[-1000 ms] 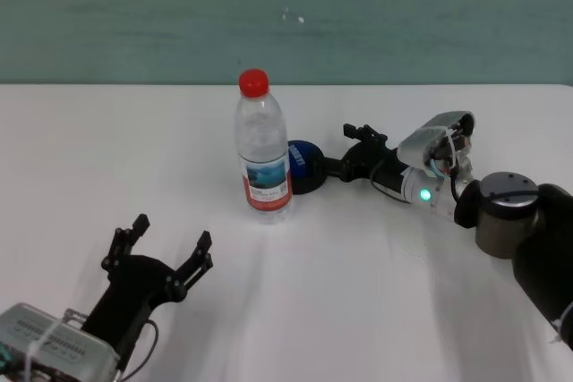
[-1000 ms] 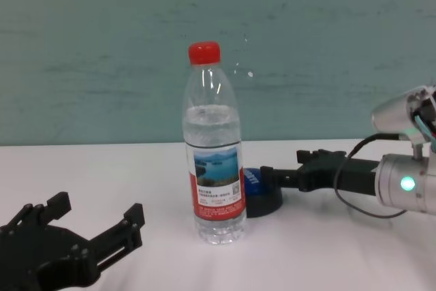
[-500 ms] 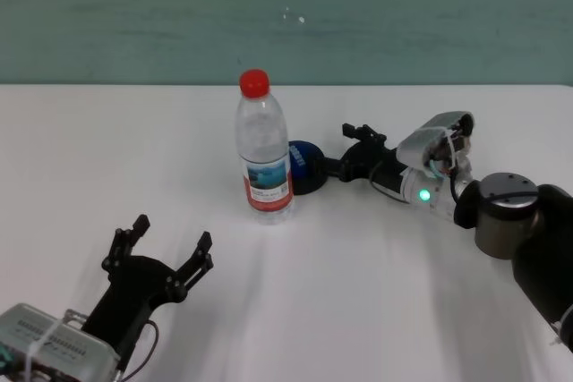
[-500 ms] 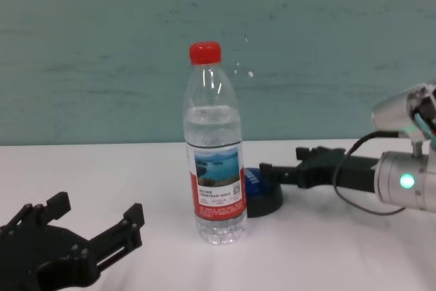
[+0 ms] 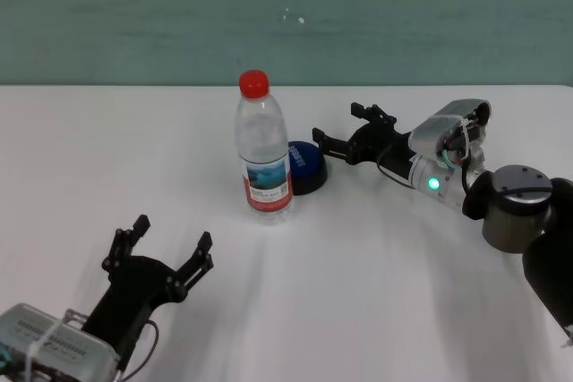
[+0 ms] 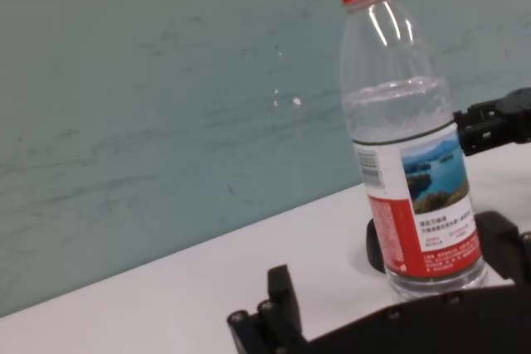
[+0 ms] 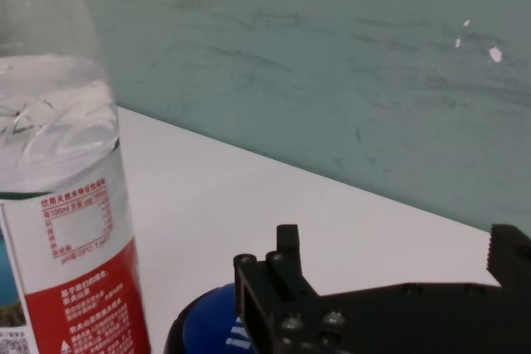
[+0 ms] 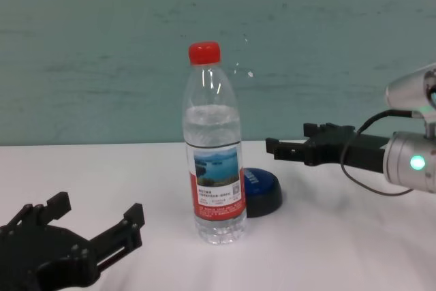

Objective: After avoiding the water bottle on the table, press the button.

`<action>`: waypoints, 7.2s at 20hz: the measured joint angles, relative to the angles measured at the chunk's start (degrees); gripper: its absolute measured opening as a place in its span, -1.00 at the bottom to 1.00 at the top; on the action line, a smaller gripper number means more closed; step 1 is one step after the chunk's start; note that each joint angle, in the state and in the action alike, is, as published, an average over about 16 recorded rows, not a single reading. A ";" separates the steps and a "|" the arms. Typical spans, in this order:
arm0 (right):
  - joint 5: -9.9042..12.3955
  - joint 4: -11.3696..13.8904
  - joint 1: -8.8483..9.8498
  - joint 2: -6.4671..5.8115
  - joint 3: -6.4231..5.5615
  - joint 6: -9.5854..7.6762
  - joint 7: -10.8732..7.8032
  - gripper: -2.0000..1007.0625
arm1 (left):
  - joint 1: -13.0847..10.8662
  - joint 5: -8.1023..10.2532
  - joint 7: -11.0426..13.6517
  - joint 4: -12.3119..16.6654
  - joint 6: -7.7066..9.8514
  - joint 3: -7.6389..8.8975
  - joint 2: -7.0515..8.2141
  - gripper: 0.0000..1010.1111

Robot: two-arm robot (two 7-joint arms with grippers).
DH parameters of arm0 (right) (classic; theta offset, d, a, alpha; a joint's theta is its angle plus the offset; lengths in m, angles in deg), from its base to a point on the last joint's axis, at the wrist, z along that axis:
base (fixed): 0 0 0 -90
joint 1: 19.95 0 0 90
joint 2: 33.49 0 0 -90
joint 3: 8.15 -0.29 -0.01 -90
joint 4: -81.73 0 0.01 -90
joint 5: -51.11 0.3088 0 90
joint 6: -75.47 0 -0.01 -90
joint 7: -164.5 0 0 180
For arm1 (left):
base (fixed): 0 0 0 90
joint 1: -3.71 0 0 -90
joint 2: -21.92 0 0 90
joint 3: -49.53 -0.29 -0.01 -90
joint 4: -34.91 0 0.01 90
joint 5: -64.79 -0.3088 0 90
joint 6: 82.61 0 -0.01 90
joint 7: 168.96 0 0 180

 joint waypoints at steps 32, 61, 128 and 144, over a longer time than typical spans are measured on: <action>4.79 37.50 22.37 -12.74 -7.14 -4.62 7.76 0.99 | 0.00 0.00 0.00 0.00 0.00 0.00 0.00 0.98; 1.28 45.64 36.98 -8.81 -12.10 -3.70 15.20 0.99 | 0.00 0.01 0.00 0.00 0.00 0.00 0.00 0.98; 7.98 40.24 34.05 -12.32 -4.91 -0.91 6.12 0.99 | 0.00 0.00 0.00 0.00 0.00 0.00 0.00 0.98; 8.03 40.30 34.03 -12.38 -4.83 -0.70 6.28 0.99 | 0.00 0.00 0.00 0.00 0.00 0.00 0.00 0.98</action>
